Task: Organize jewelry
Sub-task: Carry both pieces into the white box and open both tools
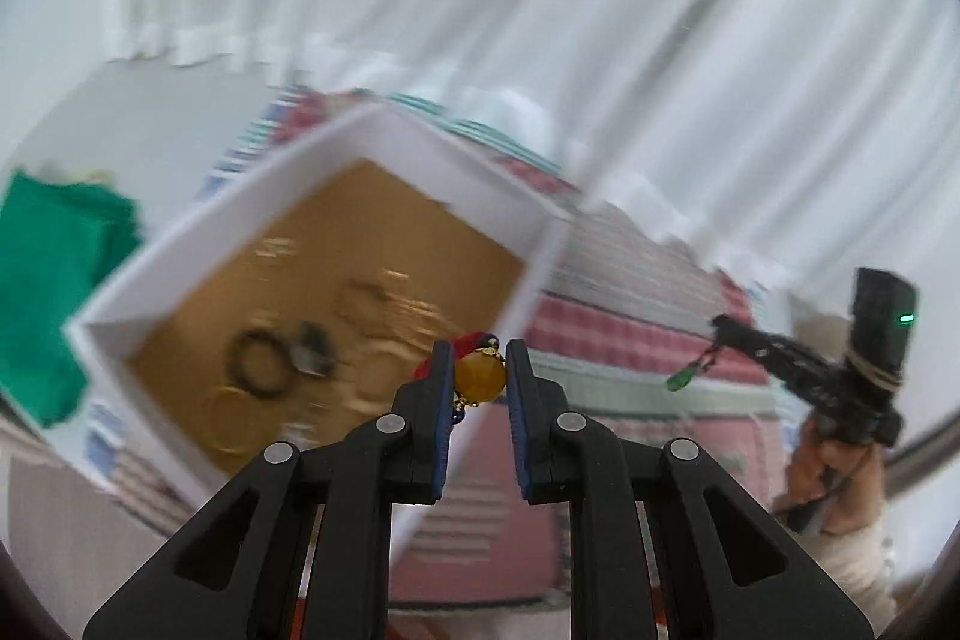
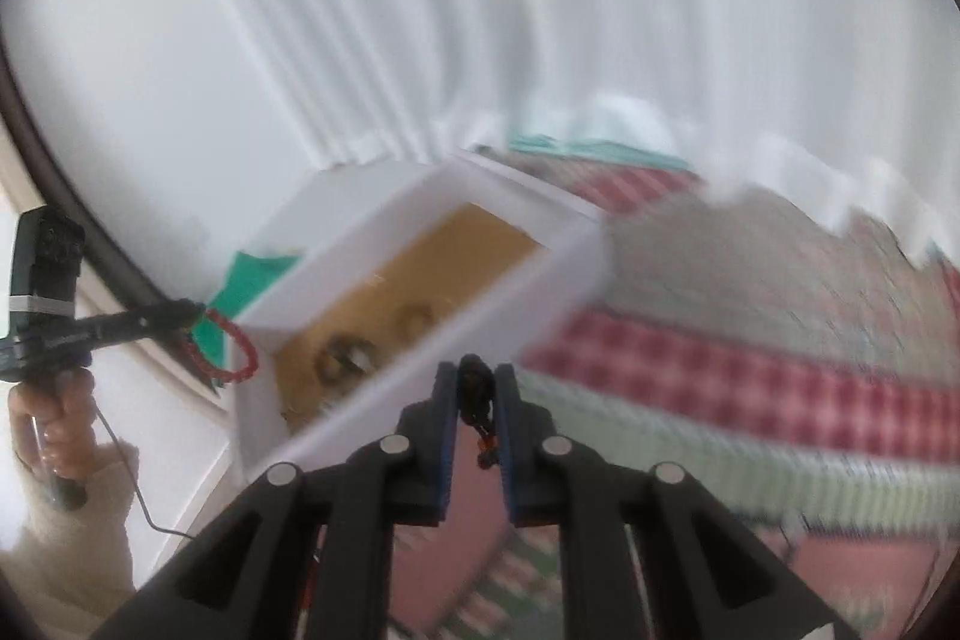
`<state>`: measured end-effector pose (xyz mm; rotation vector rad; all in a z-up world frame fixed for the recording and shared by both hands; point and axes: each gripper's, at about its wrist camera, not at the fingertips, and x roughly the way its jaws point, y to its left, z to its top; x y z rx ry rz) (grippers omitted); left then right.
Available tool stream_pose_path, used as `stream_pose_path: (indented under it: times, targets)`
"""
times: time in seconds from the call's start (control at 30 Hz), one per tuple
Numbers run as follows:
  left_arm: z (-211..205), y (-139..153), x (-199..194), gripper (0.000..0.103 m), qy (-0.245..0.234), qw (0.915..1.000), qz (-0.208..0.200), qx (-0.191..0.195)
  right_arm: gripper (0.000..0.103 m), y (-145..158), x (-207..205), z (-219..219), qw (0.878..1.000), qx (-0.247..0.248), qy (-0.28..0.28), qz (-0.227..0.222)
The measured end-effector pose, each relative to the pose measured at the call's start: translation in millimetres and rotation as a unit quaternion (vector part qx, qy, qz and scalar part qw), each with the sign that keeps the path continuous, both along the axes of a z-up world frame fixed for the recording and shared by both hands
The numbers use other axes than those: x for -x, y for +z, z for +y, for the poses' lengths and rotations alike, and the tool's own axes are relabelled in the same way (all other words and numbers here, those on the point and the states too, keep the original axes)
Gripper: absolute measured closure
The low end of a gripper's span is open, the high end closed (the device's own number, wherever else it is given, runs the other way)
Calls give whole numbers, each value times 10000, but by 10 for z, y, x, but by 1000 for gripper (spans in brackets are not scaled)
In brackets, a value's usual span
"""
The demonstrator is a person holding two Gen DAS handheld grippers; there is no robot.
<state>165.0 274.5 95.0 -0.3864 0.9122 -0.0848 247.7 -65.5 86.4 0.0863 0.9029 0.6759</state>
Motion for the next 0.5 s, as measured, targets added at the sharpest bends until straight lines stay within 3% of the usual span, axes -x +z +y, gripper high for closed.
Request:
stream_pose_path:
  times: [0.17, 0.5]
  targets:
    - [585, -384, -152, 88, 659, 9971, 275, -271, 91, -68, -372, 946, 9987, 94, 500, 24]
    - [1270, -1061, -311, 87, 1384, 9867, 747, -399, 91, -663, -569, 2069, 9865, 694, 1284, 750]
